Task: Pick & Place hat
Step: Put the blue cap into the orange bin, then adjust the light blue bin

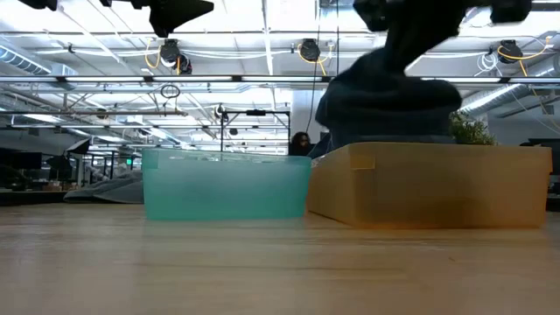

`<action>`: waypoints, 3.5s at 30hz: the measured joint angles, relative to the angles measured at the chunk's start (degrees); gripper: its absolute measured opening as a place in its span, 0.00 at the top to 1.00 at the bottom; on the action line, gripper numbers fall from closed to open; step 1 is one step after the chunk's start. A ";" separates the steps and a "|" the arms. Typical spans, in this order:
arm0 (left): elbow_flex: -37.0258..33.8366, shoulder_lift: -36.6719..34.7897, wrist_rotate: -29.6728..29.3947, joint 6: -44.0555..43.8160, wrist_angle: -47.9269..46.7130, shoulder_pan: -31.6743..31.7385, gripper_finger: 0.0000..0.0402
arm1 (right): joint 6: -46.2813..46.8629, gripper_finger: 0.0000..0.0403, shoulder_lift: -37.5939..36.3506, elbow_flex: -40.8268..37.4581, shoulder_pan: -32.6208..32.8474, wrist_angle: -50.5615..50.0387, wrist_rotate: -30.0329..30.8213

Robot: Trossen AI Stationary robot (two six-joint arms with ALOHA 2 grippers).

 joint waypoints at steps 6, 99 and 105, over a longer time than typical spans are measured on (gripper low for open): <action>0.00 0.02 -0.17 0.05 -1.20 -0.01 0.01 | -2.58 0.96 -0.29 -5.58 -1.19 6.22 7.35; 0.95 18.40 11.94 -16.65 7.12 -5.88 0.01 | 22.43 1.00 -24.54 -38.65 18.96 66.63 5.98; 9.34 23.97 1.26 -17.59 -15.89 -6.81 0.01 | 23.86 1.00 -24.55 -38.69 18.96 65.61 5.91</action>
